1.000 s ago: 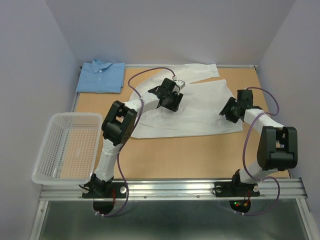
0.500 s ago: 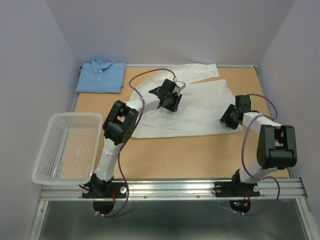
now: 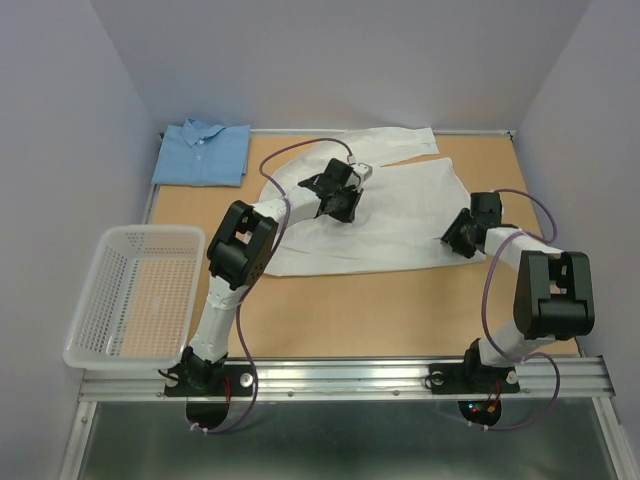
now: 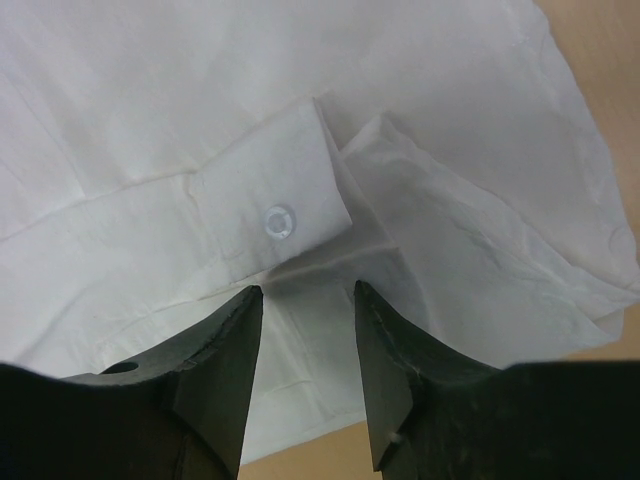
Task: Fold and stack the long sleeve shirts
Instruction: Fold the shirt
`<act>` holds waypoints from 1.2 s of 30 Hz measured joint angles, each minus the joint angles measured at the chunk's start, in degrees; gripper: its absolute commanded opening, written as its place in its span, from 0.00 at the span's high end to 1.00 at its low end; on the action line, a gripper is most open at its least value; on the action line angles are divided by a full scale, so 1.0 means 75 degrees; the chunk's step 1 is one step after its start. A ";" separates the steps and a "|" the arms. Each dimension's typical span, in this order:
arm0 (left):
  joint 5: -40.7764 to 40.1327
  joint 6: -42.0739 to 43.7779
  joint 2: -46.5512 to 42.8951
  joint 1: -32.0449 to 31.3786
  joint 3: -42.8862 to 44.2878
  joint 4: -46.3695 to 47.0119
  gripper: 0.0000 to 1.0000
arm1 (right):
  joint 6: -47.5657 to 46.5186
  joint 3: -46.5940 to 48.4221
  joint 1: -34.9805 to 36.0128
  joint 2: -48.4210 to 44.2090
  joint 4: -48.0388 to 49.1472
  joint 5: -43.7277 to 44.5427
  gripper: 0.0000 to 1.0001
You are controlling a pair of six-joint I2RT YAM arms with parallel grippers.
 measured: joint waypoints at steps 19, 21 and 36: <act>-0.0364 -0.0268 -0.0003 0.0300 0.0000 0.0128 0.48 | 0.0565 -0.0379 0.0035 -0.0297 0.0242 0.0417 0.53; -0.0283 -0.0344 -0.0017 0.0315 0.0000 0.0122 0.34 | 0.0516 -0.0379 0.0032 -0.0402 0.0029 0.0469 0.52; -0.0254 -0.1856 -0.4275 0.0399 -0.3112 0.1087 0.41 | 0.0970 0.0504 0.0303 -0.1035 0.0557 -0.1944 0.49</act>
